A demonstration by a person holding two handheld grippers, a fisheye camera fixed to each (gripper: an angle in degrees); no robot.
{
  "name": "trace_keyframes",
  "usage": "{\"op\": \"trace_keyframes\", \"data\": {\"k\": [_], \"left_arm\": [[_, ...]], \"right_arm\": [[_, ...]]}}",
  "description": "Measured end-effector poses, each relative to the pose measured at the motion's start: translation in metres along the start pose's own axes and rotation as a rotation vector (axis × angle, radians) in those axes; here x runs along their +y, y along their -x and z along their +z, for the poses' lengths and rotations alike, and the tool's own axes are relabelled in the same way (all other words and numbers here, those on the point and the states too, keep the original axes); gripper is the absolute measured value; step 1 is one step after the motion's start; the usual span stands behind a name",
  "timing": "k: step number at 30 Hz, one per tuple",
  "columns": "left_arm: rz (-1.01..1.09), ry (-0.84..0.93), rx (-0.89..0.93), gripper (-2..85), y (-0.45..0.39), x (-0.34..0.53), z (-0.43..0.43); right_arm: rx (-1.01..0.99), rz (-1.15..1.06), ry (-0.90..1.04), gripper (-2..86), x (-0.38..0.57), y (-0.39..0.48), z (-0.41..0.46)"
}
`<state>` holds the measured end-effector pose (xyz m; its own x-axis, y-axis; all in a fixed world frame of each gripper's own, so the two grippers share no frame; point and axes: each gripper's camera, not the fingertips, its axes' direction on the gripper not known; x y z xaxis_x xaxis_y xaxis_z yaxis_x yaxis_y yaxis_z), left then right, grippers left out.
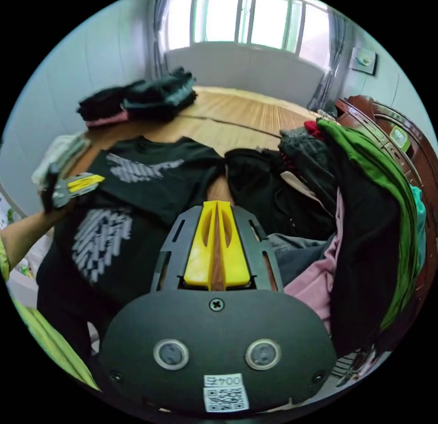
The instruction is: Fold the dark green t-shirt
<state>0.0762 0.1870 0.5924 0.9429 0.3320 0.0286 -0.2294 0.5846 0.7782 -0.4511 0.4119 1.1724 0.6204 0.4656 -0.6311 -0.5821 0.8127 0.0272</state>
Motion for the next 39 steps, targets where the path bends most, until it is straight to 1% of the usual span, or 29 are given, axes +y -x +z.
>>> {"op": "trace_keyframes", "data": {"k": [1,2,3,4,5,7,9,11,12,14,15,17,20,21,22,26,28,31,34,35,36,37,38,39], "left_arm": [[-0.029,-0.003,0.025,0.4,0.009,0.005,-0.002],[-0.088,-0.017,0.022,0.5,0.022,0.013,-0.009],[-0.134,-0.035,0.009,0.5,0.03,0.019,-0.015],[-0.224,-0.082,0.015,0.6,0.047,0.035,-0.032],[-0.298,-0.118,0.061,0.6,0.063,0.056,-0.048],[-0.367,-0.147,0.131,0.6,0.078,0.098,-0.071],[-0.4,-0.143,0.168,0.7,0.082,0.148,-0.091],[-0.426,-0.099,0.21,0.8,0.074,0.22,-0.113],[-0.432,-0.079,0.216,0.8,0.07,0.238,-0.118],[-0.449,-0.019,0.251,0.9,0.052,0.306,-0.132],[-0.458,-0.011,0.263,0.9,0.047,0.322,-0.135],[-0.479,0.023,0.318,1.0,0.026,0.375,-0.136],[-0.464,0.063,0.302,1.0,0.002,0.419,-0.122],[-0.463,0.043,0.29,1.0,-0.001,0.426,-0.121],[-0.471,0.001,0.278,0.9,-0.004,0.437,-0.118],[-0.574,-0.038,0.374,0.8,-0.005,0.469,-0.093],[-0.577,-0.037,0.405,0.9,-0.003,0.478,-0.083],[-0.587,-0.048,0.466,1.5,0.002,0.493,-0.065],[-0.643,-0.06,0.539,3.1,0.016,0.518,-0.053],[-0.698,-0.082,0.582,4.0,0.027,0.533,-0.053],[-0.744,-0.1,0.6,4.5,0.034,0.544,-0.053],[-0.846,-0.133,0.631,5.9,0.047,0.569,-0.052],[-0.926,-0.143,0.693,7.0,0.059,0.594,-0.046],[-0.96,-0.143,0.738,7.5,0.063,0.606,-0.041]], "right_arm": [[-0.041,0.023,-0.059,-0.7,0.012,0.001,-0.022],[-0.106,0.025,-0.146,-0.7,0.04,0.008,-0.062],[-0.123,0.021,-0.184,-0.7,0.07,0.018,-0.095],[-0.117,0.02,-0.186,-0.7,0.085,0.025,-0.107],[-0.094,0.02,-0.179,-0.7,0.117,0.039,-0.128],[-0.078,0.042,-0.172,-0.7,0.164,0.058,-0.149],[-0.085,0.057,-0.143,-0.7,0.218,0.085,-0.161],[-0.079,0.066,-0.121,-0.7,0.247,0.104,-0.167],[-0.083,0.075,-0.115,-0.6,0.261,0.114,-0.171],[-0.122,0.094,-0.094,-0.5,0.276,0.123,-0.18],[-0.158,0.101,-0.079,-0.5,0.284,0.126,-0.185],[-0.18,0.043,-0.027,-0.5,0.293,0.136,-0.186],[-0.052,-0.104,0.096,-0.7,0.312,0.16,-0.162],[-0.028,-0.08,0.005,-0.7,0.323,0.163,-0.172],[-0.018,-0.076,0.017,-0.7,0.325,0.165,-0.172],[0.085,-0.103,0.032,-0.6,0.339,0.182,-0.175],[0.089,-0.078,0.03,-0.5,0.345,0.178,-0.177],[0.068,-0.036,-0.027,-0.1,0.363,0.166,-0.185],[0.002,0.08,-0.11,2.0,0.386,0.137,-0.204],[-0.044,0.145,-0.132,3.1,0.395,0.121,-0.213],[-0.114,0.209,-0.136,4.0,0.403,0.104,-0.221],[-0.156,0.238,-0.135,4.5,0.407,0.096,-0.223],[-0.244,0.292,-0.128,5.4,0.416,0.079,-0.226],[-0.331,0.351,-0.119,6.2,0.425,0.064,-0.226]]}}
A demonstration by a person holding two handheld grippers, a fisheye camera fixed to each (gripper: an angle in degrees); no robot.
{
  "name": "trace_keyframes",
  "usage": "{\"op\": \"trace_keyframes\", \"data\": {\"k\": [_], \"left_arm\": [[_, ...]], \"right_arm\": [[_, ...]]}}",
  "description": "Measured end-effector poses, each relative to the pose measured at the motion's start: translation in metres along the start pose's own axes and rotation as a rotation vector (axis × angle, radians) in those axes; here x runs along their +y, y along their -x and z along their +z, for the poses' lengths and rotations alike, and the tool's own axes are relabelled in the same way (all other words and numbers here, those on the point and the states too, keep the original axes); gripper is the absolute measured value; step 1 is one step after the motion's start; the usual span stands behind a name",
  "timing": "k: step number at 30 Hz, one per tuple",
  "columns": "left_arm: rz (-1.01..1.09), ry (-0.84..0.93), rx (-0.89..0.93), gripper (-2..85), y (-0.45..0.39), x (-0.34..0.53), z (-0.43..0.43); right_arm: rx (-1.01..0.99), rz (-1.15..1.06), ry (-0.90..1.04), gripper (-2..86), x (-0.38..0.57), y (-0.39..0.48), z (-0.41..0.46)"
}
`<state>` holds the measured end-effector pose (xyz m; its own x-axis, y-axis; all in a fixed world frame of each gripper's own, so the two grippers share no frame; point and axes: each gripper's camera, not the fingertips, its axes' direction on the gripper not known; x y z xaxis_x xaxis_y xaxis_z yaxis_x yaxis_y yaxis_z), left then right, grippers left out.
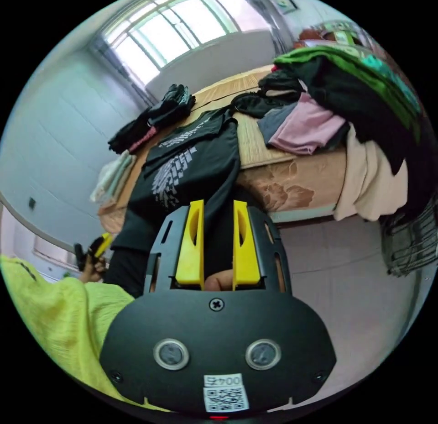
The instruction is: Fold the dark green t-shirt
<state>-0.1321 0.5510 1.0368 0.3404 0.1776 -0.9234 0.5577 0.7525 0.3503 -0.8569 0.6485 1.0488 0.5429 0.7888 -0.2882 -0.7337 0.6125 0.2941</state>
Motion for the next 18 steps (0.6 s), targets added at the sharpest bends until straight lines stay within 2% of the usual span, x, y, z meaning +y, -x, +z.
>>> {"op": "trace_keyframes", "data": {"k": [5,13,18], "left_arm": [[-0.321,0.077,0.373,10.8,0.081,0.038,0.011],[-0.301,0.177,0.478,12.7,0.078,0.046,0.051],[-0.276,0.231,0.428,12.8,0.078,0.048,0.064]], "right_arm": [[-0.278,0.264,0.047,8.1,0.019,-0.062,0.003],[-0.336,0.321,0.078,8.6,0.034,-0.093,0.015],[-0.373,0.369,0.078,8.5,0.039,-0.111,0.022]]}}
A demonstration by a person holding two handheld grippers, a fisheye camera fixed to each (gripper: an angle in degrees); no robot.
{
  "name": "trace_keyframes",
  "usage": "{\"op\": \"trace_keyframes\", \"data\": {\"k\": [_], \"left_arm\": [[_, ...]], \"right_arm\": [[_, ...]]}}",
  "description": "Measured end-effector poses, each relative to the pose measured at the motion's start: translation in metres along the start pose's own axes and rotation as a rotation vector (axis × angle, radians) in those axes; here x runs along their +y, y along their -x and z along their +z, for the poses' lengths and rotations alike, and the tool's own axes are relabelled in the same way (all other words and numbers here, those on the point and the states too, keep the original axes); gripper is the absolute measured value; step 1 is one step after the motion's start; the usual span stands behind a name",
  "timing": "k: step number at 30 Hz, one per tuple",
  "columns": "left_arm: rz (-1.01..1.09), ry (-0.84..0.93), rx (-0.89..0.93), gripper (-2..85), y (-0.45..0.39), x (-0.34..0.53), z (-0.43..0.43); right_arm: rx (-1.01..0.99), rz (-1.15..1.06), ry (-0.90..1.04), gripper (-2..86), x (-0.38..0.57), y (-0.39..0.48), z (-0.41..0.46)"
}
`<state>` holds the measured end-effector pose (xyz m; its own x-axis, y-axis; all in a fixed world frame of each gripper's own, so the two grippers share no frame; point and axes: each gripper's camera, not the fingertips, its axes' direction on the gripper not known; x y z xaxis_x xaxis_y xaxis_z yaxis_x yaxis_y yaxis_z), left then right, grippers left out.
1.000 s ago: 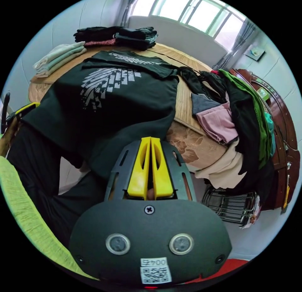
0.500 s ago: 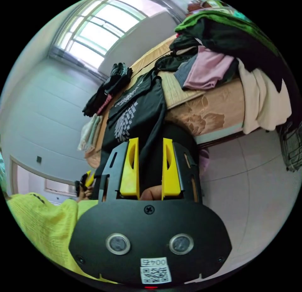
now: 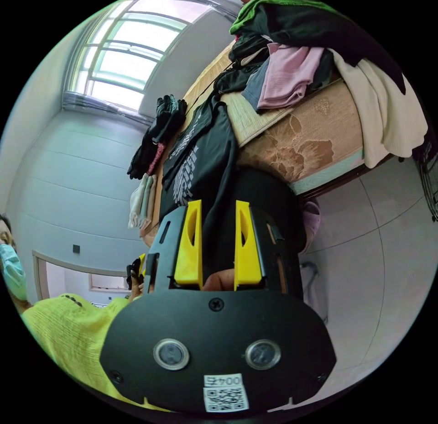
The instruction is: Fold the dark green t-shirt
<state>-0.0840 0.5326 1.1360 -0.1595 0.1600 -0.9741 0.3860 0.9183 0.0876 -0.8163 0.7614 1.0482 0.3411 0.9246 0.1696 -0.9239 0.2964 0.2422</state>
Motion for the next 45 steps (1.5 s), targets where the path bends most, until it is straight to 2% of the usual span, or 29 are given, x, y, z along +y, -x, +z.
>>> {"op": "trace_keyframes", "data": {"k": [4,8,16,21,26,28,32,39,41,45], "left_arm": [[0.042,0.035,-0.059,11.7,0.0,0.001,0.007],[0.102,0.077,-0.141,6.5,-0.004,0.002,0.019],[0.071,0.11,-0.134,2.2,0.017,0.001,0.033],[0.088,0.122,-0.174,1.6,0.019,0.002,0.037],[0.128,0.141,-0.221,1.5,0.02,0.0,0.041],[0.146,0.141,-0.236,1.5,0.019,0.0,0.041],[0.171,0.114,-0.204,1.4,0.02,0.001,0.033],[0.17,-0.063,0.074,1.4,0.027,0.0,-0.019],[0.162,-0.16,0.195,1.4,0.033,0.003,-0.047],[0.166,-0.243,0.293,1.4,0.04,0.011,-0.079]], "right_arm": [[-0.009,0.011,0.022,8.6,0.001,-0.009,0.004],[-0.005,0.002,0.036,9.2,0.001,-0.01,0.008],[0.065,-0.096,0.085,10.4,0.004,0.008,0.018],[0.286,-0.302,0.13,10.0,0.011,0.055,0.04],[0.567,-0.406,0.181,9.2,0.018,0.077,0.072],[0.597,-0.436,0.188,8.8,0.02,0.079,0.077],[0.49,-0.427,0.178,7.4,0.012,0.068,0.068],[-0.099,-0.155,0.012,4.2,-0.037,-0.001,-0.015],[-0.203,-0.106,-0.029,3.6,-0.044,-0.02,-0.034],[-0.359,-0.048,-0.084,3.9,-0.045,-0.054,-0.06]]}}
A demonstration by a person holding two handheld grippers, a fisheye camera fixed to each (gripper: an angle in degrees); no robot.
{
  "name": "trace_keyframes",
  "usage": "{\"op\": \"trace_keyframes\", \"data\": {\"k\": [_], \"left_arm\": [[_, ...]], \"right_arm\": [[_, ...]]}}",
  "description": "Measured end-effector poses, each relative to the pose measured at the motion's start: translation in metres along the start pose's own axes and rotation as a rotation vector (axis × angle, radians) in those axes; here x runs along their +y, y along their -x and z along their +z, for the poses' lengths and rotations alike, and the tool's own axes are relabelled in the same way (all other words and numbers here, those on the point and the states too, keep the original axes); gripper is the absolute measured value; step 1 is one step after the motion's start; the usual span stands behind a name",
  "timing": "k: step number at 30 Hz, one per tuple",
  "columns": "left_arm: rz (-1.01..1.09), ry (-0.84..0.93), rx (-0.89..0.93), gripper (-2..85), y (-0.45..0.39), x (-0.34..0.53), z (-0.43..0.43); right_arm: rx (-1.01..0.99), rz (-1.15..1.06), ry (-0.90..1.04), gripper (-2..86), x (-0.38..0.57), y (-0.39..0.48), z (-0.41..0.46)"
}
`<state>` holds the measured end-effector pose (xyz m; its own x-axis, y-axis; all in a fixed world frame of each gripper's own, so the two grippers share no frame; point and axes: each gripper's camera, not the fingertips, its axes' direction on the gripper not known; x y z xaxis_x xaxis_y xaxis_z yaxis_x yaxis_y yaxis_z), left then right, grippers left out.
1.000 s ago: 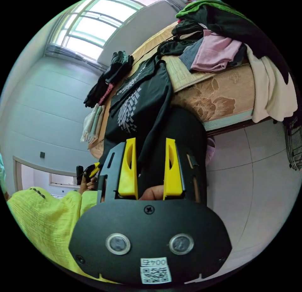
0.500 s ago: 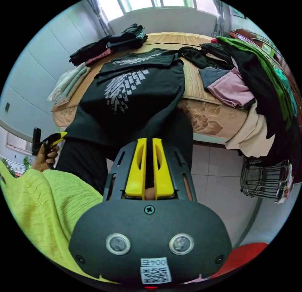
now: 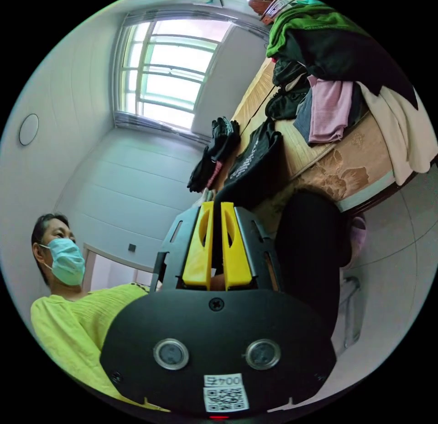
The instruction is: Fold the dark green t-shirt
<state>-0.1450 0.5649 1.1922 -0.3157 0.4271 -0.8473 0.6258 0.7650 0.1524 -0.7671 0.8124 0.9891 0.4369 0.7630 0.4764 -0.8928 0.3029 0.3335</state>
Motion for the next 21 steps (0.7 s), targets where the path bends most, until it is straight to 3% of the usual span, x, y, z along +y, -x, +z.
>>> {"op": "trace_keyframes", "data": {"k": [12,21], "left_arm": [[-0.007,-0.016,0.06,1.5,-0.023,0.029,-0.055],[-0.061,-0.111,0.17,2.2,-0.031,-0.088,0.009]], "right_arm": [[-0.21,0.1,-0.114,3.9,0.033,-0.039,-0.045],[-0.267,0.206,-0.213,4.1,-0.078,-0.045,0.021]]}}
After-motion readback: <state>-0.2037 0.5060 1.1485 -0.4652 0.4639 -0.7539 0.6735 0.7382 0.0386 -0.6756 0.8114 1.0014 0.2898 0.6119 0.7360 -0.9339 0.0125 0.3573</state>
